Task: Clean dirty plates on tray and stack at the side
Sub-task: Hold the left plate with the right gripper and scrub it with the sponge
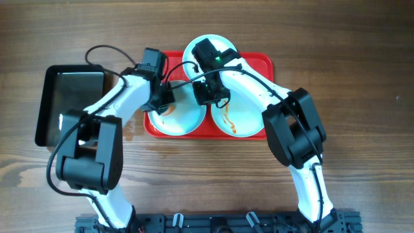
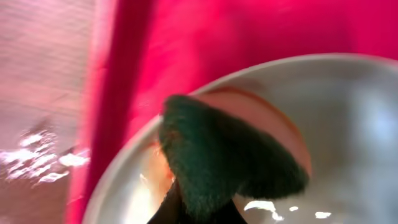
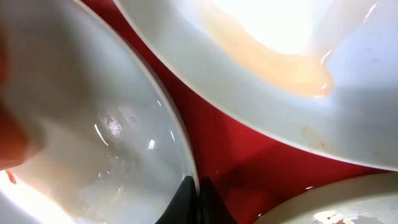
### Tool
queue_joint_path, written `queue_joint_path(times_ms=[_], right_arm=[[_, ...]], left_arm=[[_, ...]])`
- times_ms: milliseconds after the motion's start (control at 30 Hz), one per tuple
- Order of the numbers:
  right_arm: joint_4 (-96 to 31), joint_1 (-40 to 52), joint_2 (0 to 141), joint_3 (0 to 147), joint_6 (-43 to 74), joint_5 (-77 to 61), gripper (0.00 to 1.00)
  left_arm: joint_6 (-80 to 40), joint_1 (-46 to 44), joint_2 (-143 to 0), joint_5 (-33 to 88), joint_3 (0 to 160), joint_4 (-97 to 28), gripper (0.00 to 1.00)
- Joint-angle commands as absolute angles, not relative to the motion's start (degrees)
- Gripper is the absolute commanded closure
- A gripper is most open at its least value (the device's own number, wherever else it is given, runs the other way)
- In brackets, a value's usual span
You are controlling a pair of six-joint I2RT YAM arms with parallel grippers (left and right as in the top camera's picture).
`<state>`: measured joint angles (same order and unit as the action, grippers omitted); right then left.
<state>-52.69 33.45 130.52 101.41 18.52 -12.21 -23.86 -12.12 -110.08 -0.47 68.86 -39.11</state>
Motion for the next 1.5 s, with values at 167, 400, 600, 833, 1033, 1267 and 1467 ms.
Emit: queue_joint_path(times_ms=[167, 400, 600, 833, 1033, 1267, 1467], right_arm=[[-53.36, 33.52, 131.98, 101.56, 21.15, -12.05, 0.96], [-53.3, 33.52, 131.98, 101.56, 21.19, -12.08, 0.96], [-53.41, 33.52, 131.98, 101.56, 21.19, -12.08, 0.96], [-53.32, 33.52, 131.98, 101.56, 21.19, -12.08, 0.96], [-53.84, 33.52, 131.98, 101.56, 21.04, -12.08, 0.96], [-54.3, 33.52, 131.98, 101.56, 20.97, -12.03, 0.96], [-54.5, 33.52, 131.98, 101.56, 20.91, -12.05, 0.96]], left_arm=[[-27.59, -10.74, -112.6, -1.78, 66.57, -49.93, 0.96], [-27.0, -11.05, -111.66, 16.73, 66.57, -48.34, 0.96], [-30.33, -13.87, -112.27, 19.68, 66.54, -36.36, 0.96], [-32.64, -18.31, -113.27, 18.04, 66.5, -33.61, 0.96], [-32.62, -21.52, -113.27, 2.13, 63.55, -35.51, 0.96], [-31.97, -18.87, -113.25, -15.11, 59.96, -37.76, 0.96], [-30.65, -17.08, -112.95, -20.64, 60.23, -38.37, 0.96]])
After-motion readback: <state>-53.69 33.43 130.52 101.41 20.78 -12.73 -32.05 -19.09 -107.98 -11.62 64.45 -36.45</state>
